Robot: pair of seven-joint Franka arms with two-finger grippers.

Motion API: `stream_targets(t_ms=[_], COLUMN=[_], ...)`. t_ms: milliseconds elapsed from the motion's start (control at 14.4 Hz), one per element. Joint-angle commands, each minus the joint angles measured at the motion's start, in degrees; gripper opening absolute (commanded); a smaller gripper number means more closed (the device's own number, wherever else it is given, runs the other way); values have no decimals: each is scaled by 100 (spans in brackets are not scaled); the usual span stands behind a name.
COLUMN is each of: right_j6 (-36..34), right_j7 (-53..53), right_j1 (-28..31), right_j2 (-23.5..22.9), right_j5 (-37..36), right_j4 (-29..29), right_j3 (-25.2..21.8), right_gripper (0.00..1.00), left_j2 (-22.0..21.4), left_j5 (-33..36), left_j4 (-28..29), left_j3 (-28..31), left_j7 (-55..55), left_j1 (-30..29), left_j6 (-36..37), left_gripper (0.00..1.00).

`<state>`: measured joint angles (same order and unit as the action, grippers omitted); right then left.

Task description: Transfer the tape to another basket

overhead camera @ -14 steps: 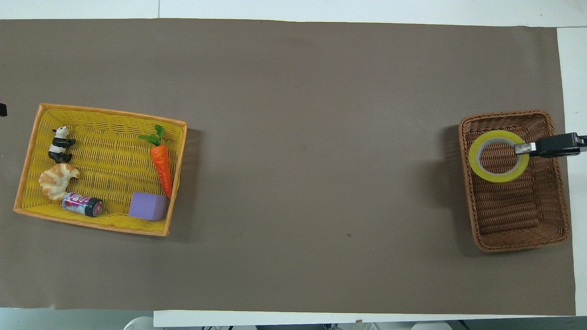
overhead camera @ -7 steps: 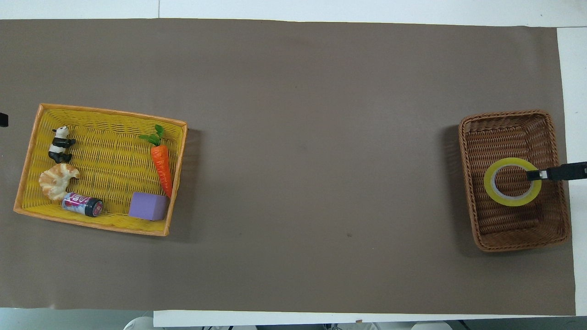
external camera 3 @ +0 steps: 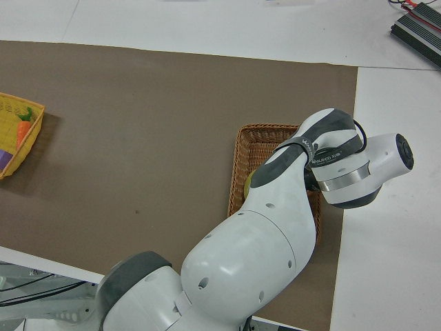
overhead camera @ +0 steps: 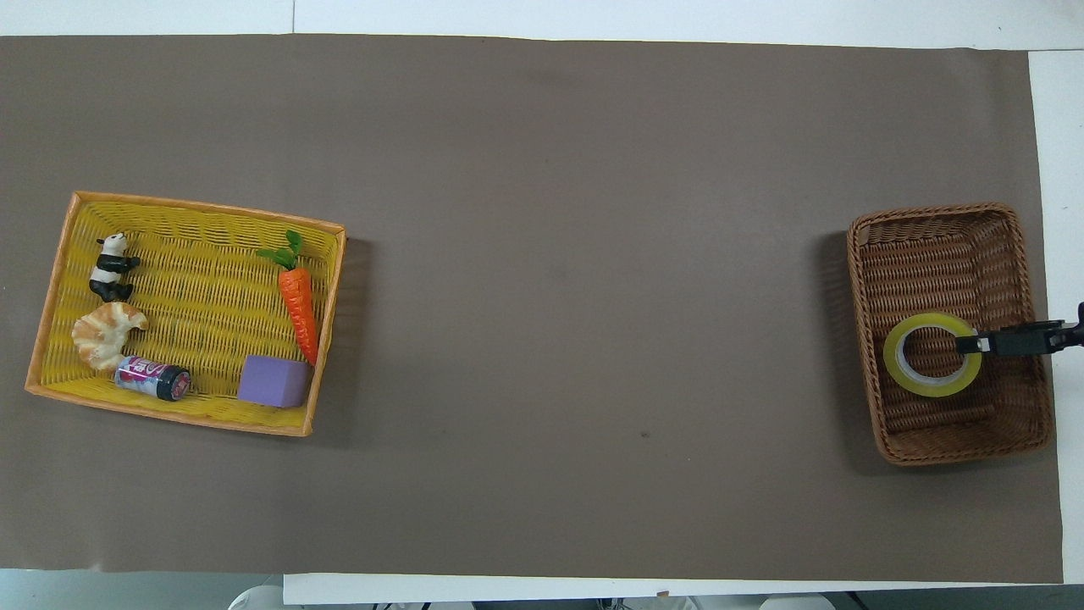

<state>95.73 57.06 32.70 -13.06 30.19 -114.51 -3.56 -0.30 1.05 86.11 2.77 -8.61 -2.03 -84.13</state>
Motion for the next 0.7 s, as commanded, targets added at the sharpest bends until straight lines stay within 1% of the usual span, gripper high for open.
stream_targets(t_ms=[0, 70, 139, 278, 417, 556, 626], right_j6=[245, 245, 236, 236, 236, 201, 157], right_j7=[87, 86, 69, 34, -88, -404, -684], right_j1=[35, 35, 35, -52, -280, -701, -982], right_j2=[102, 93, 102, 207, 452, 707, 874], right_j5=[-312, -356, -356, -522, -986, -1488, -1716], right_j4=[-72, -37, -2, 182, 463, 753, 885], right_j3=[57, 57, 57, 49, 57, 57, 57], right_gripper=[45, 94, 100, 100, 100, 100, 100], left_j2=[-58, -67, -67, -67, -163, -374, -453], left_j5=[80, 80, 80, 71, 62, 62, 62], left_j4=[-68, -68, -59, 2, 273, 739, 880], left_j3=[-188, -345, -399, -522, -558, -549, -549], left_j7=[-158, -158, -158, -158, -149, -141, -149], left_j1=[-87, -130, -192, -175, -17, 264, 282], left_j6=[143, 99, 90, 64, -137, -436, -481], left_gripper=[100, 100, 100, 100, 100, 100, 100])
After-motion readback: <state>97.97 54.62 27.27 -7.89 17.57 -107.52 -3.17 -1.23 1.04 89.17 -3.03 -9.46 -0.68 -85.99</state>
